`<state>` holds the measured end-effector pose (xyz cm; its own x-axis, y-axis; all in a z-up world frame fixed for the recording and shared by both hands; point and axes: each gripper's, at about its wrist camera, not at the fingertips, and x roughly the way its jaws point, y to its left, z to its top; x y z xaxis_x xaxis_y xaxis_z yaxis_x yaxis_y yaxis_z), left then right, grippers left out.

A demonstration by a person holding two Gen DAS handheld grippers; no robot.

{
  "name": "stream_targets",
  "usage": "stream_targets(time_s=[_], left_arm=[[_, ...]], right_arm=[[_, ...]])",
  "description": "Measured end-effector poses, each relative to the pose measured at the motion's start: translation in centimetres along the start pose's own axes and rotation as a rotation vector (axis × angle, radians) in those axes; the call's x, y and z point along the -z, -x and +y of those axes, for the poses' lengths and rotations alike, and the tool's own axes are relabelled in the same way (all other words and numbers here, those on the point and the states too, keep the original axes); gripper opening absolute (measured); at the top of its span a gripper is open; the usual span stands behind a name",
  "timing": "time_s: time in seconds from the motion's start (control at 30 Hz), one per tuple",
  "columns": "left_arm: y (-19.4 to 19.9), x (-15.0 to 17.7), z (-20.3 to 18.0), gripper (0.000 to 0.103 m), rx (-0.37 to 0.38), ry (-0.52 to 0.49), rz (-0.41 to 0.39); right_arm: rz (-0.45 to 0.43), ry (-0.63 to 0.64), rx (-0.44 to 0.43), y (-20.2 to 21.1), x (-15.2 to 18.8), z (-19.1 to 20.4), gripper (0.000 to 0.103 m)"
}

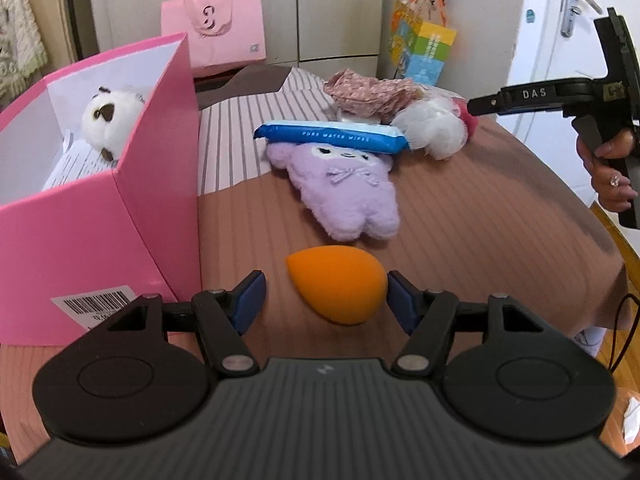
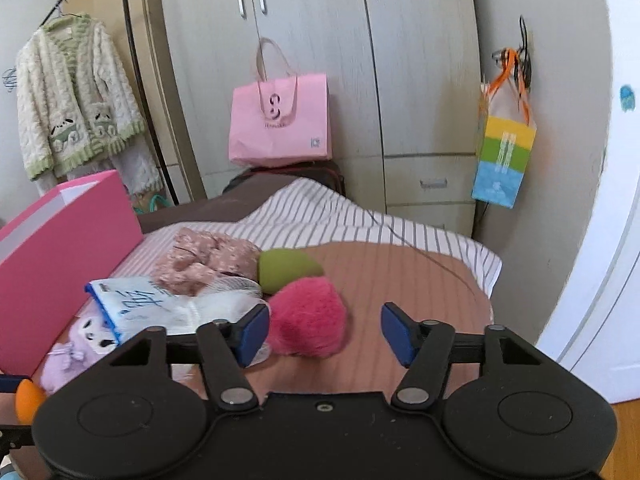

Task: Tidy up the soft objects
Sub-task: 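Close the left gripper on the orange sponge while the right gripper grasps the pink pom-pom, then carry the orange sponge and pink pom-pom over the pink box with both grippers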

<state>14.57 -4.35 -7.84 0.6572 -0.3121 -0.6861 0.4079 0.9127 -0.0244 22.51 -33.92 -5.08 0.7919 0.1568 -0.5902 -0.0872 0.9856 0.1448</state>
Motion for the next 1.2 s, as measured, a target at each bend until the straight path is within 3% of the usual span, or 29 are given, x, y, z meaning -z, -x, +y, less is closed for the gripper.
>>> stream_targets(time_s=[0.17, 0.3, 0.53, 0.57, 0.63, 0.73, 0.97, 1.2], left_arm=[[-0.5, 0.0, 0.1, 0.059, 0.004, 0.018, 0.000], [-0.8, -0.1, -0.2, 0.048, -0.028, 0.006, -0.014], [-0.9, 0.1, -0.1, 0.047, -0.036, 0.040, -0.033], [-0.9, 0.1, -0.2, 0.047, -0.038, 0.044, -0.035], [-0.9, 0.1, -0.2, 0.047, -0.042, 0.049, -0.039], [-0.9, 0.1, -0.2, 0.047, -0.044, 0.052, -0.042], [-1.0, 0.1, -0.1, 0.047, -0.047, 0.056, -0.041], [-0.8, 0.2, -0.2, 0.047, -0.053, 0.069, -0.045]], right_arm=[[0.027, 0.003, -0.029, -1.3, 0.1, -0.3, 0.062], [0.048, 0.022, -0.055, -2.2, 0.0, 0.0, 0.062], [0.089, 0.011, -0.088, -4.2, 0.2, -0.2, 0.062], [0.082, 0.009, -0.082, -4.3, 0.3, -0.1, 0.062], [0.065, 0.036, -0.067, -4.3, 0.5, 0.3, 0.048], [0.045, 0.033, -0.056, -3.6, 1.0, 0.5, 0.042], [0.002, 0.066, 0.042, -1.4, 2.8, 1.2, 0.036], [-0.017, 0.113, 0.079, 1.0, 4.0, 2.2, 0.035]])
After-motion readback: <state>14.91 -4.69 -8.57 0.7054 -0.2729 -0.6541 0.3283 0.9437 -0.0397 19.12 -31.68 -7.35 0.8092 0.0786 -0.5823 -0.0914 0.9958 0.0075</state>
